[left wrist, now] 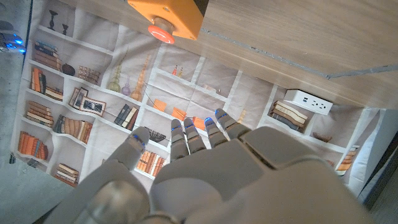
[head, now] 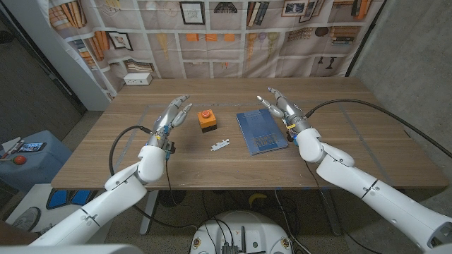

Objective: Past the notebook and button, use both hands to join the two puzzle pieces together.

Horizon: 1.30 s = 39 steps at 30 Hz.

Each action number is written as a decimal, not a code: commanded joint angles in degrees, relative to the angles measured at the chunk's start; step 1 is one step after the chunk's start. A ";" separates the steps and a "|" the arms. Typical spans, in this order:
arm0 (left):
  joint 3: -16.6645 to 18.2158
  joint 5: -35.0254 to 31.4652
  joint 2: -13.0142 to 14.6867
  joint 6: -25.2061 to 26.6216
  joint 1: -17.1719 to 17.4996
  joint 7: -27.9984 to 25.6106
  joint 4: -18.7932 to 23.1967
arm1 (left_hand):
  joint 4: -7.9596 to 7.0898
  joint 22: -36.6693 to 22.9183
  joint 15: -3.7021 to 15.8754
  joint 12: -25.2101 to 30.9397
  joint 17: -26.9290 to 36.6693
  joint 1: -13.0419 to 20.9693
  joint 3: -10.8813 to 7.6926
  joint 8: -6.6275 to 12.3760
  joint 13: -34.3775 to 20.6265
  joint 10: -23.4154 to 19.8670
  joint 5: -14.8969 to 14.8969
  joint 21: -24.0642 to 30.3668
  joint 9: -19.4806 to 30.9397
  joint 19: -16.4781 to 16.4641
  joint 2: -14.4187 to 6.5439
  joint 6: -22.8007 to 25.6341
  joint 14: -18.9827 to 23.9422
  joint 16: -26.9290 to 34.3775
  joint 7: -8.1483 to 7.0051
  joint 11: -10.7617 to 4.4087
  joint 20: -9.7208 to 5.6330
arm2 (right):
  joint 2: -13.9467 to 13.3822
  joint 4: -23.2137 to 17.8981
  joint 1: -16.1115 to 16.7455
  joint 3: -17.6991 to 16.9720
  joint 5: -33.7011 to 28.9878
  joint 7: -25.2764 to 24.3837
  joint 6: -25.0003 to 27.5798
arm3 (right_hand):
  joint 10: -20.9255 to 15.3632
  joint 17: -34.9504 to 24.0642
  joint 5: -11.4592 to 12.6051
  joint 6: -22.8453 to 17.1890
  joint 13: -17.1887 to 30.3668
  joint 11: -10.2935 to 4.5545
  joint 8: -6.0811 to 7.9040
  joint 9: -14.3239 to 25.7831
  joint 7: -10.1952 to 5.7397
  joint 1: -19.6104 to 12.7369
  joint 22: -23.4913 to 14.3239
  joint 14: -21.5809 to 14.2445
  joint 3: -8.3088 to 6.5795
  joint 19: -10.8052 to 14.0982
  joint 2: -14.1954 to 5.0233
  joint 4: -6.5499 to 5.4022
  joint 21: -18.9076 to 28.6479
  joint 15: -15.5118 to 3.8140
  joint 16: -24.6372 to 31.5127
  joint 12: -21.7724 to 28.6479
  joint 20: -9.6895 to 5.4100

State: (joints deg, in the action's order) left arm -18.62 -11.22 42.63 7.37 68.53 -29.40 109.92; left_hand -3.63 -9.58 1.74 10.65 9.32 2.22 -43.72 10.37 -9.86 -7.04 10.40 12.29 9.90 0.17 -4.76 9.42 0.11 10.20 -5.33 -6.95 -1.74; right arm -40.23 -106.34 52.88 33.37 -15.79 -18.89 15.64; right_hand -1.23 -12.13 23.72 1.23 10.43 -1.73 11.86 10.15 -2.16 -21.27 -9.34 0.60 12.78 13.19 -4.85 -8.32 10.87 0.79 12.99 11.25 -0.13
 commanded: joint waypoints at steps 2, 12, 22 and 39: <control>0.59 8.48 -2.27 -6.36 -3.30 1.27 -7.66 | 0.72 -0.19 4.49 0.03 0.13 0.80 -0.02 0.01 0.03 -0.10 0.00 -0.27 0.06 -0.50 -4.92 0.17 0.41 -0.13 0.17 0.37 -2.51 | -0.48 4.13 0.29 -3.56 8.03 0.29 -5.26 | -0.89 -0.23 0.33 -0.65 0.07 -0.19 0.13 0.10 -0.27 0.43 -0.08 0.05 0.18 0.31 -0.55 -0.26 -0.15 -0.25 0.21 0.32 -0.25; 2.24 14.64 -4.36 -10.26 -2.88 -0.01 -10.91 | 1.11 -0.18 4.16 -0.01 0.13 1.09 -0.04 -0.08 0.03 0.04 -0.01 -0.39 0.06 -0.64 -5.14 -0.05 0.40 -0.13 0.26 0.48 -2.35 | 1.20 10.45 -0.31 -5.26 14.24 -0.20 -12.31 | -2.12 -0.18 0.27 -1.77 0.05 -0.09 0.33 0.07 -0.17 0.80 -0.08 -0.84 0.21 0.91 -1.12 -0.29 -0.04 -0.43 0.40 0.44 -0.46; 2.00 20.53 -6.79 -12.84 -5.14 1.93 -14.38 | 1.37 -0.19 4.00 -0.10 0.19 1.27 0.09 -0.18 0.03 0.39 -0.06 -0.49 0.06 -0.81 -5.31 -0.36 0.23 -0.16 0.51 0.68 -2.32 | 3.96 15.97 -0.25 -7.79 22.15 -0.01 -20.07 | -2.27 -0.15 0.16 -2.07 0.04 0.03 0.24 0.05 -0.07 1.03 -0.08 -0.76 0.21 0.74 -1.52 -0.29 -0.19 -0.33 0.25 0.27 -0.28; 0.54 29.78 -12.07 -19.95 -11.06 6.52 -25.77 | 1.52 -0.19 3.96 -0.27 0.32 1.32 0.56 -0.38 0.02 1.24 -0.15 -0.64 0.07 -1.05 -5.43 -1.40 -0.18 -0.12 0.68 0.70 -2.14 | 7.82 21.61 0.92 -11.73 34.21 1.13 -26.56 | -3.08 -0.15 -0.06 -2.35 0.01 0.36 -0.02 -0.01 0.39 1.81 -0.10 -1.10 0.28 0.62 -2.17 -0.53 -0.29 -0.24 0.24 0.29 0.02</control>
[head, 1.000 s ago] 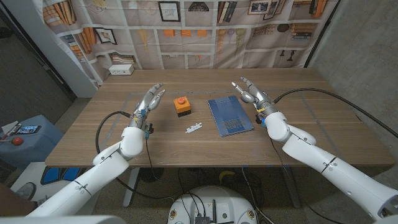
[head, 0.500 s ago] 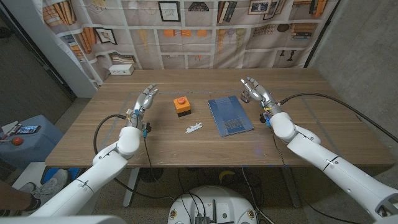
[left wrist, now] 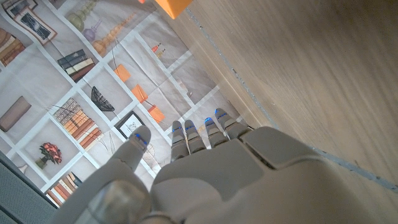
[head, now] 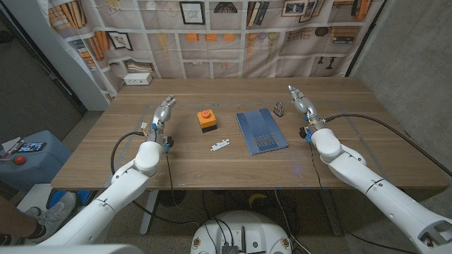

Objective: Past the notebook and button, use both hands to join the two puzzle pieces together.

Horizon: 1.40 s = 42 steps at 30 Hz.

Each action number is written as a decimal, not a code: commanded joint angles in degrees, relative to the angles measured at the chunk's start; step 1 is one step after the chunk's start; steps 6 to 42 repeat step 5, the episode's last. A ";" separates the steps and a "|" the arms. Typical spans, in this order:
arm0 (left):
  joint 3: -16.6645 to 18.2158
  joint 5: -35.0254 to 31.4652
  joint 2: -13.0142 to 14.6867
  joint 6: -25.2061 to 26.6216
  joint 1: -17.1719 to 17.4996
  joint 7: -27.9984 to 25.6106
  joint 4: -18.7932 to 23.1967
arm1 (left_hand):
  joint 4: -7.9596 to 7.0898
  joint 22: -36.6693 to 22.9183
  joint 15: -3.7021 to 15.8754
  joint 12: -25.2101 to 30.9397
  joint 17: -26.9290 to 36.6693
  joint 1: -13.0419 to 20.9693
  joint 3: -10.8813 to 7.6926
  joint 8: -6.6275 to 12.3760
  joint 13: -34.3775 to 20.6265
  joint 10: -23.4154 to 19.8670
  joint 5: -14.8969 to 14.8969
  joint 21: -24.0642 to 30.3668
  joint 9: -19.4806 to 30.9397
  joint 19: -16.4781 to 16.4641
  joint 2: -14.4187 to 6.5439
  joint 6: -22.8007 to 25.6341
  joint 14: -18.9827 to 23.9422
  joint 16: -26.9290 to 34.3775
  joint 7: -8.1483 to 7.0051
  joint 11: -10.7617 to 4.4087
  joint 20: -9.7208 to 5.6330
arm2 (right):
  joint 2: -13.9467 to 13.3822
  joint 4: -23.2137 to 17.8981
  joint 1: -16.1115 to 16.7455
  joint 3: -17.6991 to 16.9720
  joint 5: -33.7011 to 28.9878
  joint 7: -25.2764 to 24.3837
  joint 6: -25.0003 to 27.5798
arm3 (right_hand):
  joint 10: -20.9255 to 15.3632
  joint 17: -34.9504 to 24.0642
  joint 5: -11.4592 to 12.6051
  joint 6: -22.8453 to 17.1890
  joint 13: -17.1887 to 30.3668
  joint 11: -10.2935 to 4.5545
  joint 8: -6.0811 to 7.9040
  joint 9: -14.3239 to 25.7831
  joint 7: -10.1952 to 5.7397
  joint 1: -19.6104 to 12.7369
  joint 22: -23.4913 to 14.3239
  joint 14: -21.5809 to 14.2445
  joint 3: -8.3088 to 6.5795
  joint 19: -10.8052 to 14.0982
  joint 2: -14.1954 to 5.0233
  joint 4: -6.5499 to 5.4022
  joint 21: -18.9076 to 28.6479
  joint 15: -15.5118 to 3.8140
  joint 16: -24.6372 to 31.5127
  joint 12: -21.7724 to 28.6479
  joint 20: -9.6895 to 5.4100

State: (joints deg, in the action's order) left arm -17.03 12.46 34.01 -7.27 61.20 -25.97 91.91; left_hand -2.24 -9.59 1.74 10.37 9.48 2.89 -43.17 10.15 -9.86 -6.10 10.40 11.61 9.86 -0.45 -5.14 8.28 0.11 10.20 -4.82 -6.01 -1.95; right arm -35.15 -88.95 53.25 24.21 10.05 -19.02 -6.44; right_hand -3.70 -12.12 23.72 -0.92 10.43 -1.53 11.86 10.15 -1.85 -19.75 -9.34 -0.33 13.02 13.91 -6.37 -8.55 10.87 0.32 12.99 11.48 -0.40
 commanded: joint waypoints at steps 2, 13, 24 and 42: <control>-1.36 6.90 -4.12 -6.39 -4.31 3.66 -9.34 | 0.13 -0.18 3.95 0.01 0.16 0.65 0.03 -0.15 0.02 0.36 -0.15 0.05 0.12 -0.53 -5.08 -0.28 -0.12 -0.09 0.20 -0.29 -1.90 | 2.81 4.46 0.31 -2.64 9.82 2.36 -4.11 | -0.84 -0.16 -0.10 -0.35 0.00 0.24 -0.02 -0.02 0.26 0.47 -0.10 -0.26 0.07 -0.17 -0.74 -0.36 -0.32 0.36 0.25 0.11 0.36; -1.83 7.53 -4.04 -6.10 -4.66 4.23 -10.08 | 0.17 -0.18 3.89 0.05 0.16 0.67 0.09 -0.13 0.02 0.36 -0.14 0.11 0.12 -0.80 -5.11 -0.35 0.05 -0.01 0.25 -0.13 -1.72 | 4.10 5.67 0.20 -3.07 12.75 3.67 -5.39 | -0.86 -0.17 -0.19 -0.41 0.00 0.34 -0.14 -0.04 0.38 0.97 -0.11 -0.19 0.17 -0.68 -0.95 -0.53 -0.51 0.57 0.18 0.01 0.43; -1.83 7.53 -4.04 -6.10 -4.66 4.23 -10.08 | 0.17 -0.18 3.89 0.05 0.16 0.67 0.09 -0.13 0.02 0.36 -0.14 0.11 0.12 -0.80 -5.11 -0.35 0.05 -0.01 0.25 -0.13 -1.72 | 4.10 5.67 0.20 -3.07 12.75 3.67 -5.39 | -0.86 -0.17 -0.19 -0.41 0.00 0.34 -0.14 -0.04 0.38 0.97 -0.11 -0.19 0.17 -0.68 -0.95 -0.53 -0.51 0.57 0.18 0.01 0.43; -1.83 7.53 -4.04 -6.10 -4.66 4.23 -10.08 | 0.17 -0.18 3.89 0.05 0.16 0.67 0.09 -0.13 0.02 0.36 -0.14 0.11 0.12 -0.80 -5.11 -0.35 0.05 -0.01 0.25 -0.13 -1.72 | 4.10 5.67 0.20 -3.07 12.75 3.67 -5.39 | -0.86 -0.17 -0.19 -0.41 0.00 0.34 -0.14 -0.04 0.38 0.97 -0.11 -0.19 0.17 -0.68 -0.95 -0.53 -0.51 0.57 0.18 0.01 0.43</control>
